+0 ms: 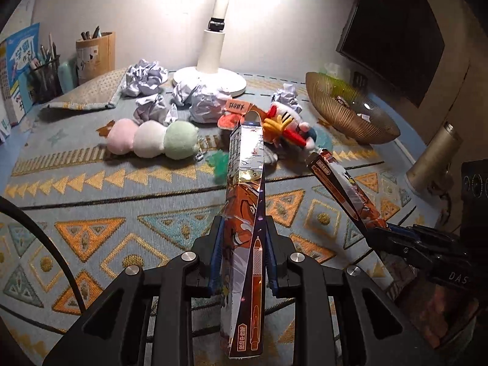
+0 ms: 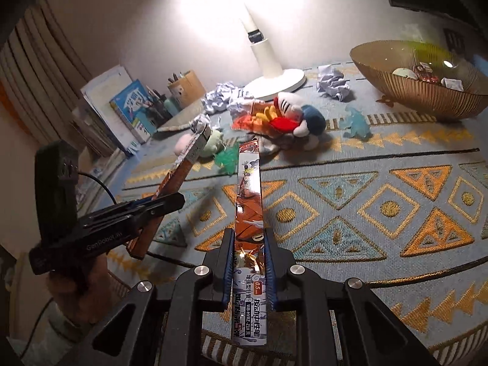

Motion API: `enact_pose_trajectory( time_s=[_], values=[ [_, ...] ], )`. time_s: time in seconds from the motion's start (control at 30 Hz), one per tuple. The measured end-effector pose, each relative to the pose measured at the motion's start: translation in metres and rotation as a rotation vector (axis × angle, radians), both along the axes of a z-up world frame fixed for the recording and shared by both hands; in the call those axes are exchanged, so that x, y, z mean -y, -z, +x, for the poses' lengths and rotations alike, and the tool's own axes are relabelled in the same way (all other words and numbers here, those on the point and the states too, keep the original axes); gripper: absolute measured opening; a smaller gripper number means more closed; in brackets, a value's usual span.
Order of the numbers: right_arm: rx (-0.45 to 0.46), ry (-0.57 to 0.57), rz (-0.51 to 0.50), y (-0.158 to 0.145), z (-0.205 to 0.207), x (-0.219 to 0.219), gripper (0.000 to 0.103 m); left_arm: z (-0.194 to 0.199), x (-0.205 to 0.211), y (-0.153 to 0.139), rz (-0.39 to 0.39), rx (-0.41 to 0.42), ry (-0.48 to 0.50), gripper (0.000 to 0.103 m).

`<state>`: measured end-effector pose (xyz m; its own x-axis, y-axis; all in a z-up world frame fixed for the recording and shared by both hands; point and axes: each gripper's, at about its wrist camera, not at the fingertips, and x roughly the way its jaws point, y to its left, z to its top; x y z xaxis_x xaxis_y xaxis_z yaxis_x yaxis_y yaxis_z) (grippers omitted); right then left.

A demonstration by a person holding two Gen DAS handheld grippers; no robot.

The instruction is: Organize objects

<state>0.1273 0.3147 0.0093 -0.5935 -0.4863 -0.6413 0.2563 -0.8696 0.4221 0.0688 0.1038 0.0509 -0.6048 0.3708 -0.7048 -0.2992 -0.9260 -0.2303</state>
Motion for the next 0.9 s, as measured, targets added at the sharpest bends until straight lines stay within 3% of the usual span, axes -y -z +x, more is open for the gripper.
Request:
enact_pose_trajectory(
  time_s=[0.1, 0.4, 0.67, 0.73, 0.77, 0.8, 0.9],
  values=[
    [-0.044, 0.059, -0.024, -0.021, 0.000, -0.025, 0.017, -0.012, -0.020, -0.024, 0.003, -0.039, 0.025, 0.021],
    [-0.208, 0.403, 0.129, -0.102, -0.042, -0.118, 0.017, -0.097, -0.139, -0.094, 0.042, -0.140, 0.151, 0.021],
    [-0.190, 0.583, 0.210, -0.117, -0.123, -0.162, 0.018, -0.173, -0.225, -0.100, 0.128, -0.118, 0.227, 0.022],
    [-0.163, 0.588, 0.215, -0.114, -0.141, -0.171, 0.030, -0.188, -0.236, -0.095, 0.168, -0.101, 0.250, 0.040],
    [-0.134, 0.581, 0.210, -0.111, -0.150, -0.176, 0.034, -0.197, -0.240, -0.091, 0.172, -0.066, 0.242, 0.058],
    [-0.113, 0.579, 0.197, -0.109, -0.155, -0.181, 0.038, -0.204, -0.240, -0.086, 0.181, -0.031, 0.234, 0.063],
    [-0.091, 0.587, 0.161, -0.101, -0.153, -0.191, 0.045, -0.209, -0.226, -0.081, 0.233, 0.009, 0.228, 0.063]
  ],
)
